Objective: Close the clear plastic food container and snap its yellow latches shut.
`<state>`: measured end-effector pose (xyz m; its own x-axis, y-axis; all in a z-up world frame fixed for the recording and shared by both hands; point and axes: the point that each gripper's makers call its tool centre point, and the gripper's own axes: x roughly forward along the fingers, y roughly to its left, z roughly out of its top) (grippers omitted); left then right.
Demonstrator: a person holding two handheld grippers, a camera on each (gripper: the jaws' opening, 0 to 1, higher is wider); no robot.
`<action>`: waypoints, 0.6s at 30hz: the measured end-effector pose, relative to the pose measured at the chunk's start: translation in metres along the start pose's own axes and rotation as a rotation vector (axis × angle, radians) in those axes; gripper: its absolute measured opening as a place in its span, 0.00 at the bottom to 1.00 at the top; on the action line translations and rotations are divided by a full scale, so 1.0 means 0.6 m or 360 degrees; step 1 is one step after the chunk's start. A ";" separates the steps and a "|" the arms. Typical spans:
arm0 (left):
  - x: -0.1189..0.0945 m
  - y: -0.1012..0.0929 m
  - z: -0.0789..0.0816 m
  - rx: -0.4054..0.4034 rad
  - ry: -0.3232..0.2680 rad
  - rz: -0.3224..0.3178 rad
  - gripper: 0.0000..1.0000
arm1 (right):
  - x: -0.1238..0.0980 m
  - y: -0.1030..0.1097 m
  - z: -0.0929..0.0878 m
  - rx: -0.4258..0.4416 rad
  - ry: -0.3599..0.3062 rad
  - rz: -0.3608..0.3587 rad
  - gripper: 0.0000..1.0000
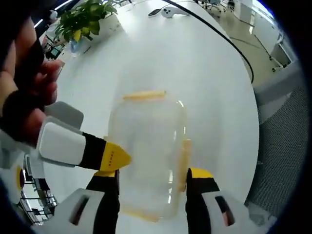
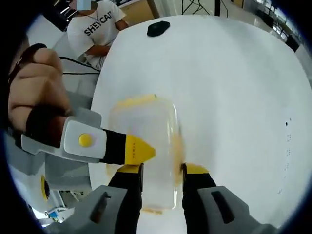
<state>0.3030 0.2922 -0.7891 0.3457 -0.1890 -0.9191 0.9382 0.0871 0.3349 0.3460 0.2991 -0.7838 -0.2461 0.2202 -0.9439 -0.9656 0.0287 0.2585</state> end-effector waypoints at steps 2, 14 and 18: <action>0.000 0.000 -0.001 -0.0003 -0.0002 0.0000 0.50 | 0.001 0.000 0.000 -0.0008 0.0009 0.0000 0.28; 0.001 -0.001 -0.002 -0.0007 -0.0006 0.0005 0.49 | 0.002 0.002 0.000 -0.0032 0.0008 0.0012 0.26; 0.001 0.000 -0.003 -0.0007 -0.0016 0.0005 0.48 | 0.002 0.004 0.002 -0.0035 0.0014 0.0017 0.26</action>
<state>0.3030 0.2937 -0.7901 0.3487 -0.1988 -0.9159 0.9371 0.0920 0.3368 0.3434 0.3003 -0.7838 -0.2572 0.2116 -0.9429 -0.9645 0.0046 0.2641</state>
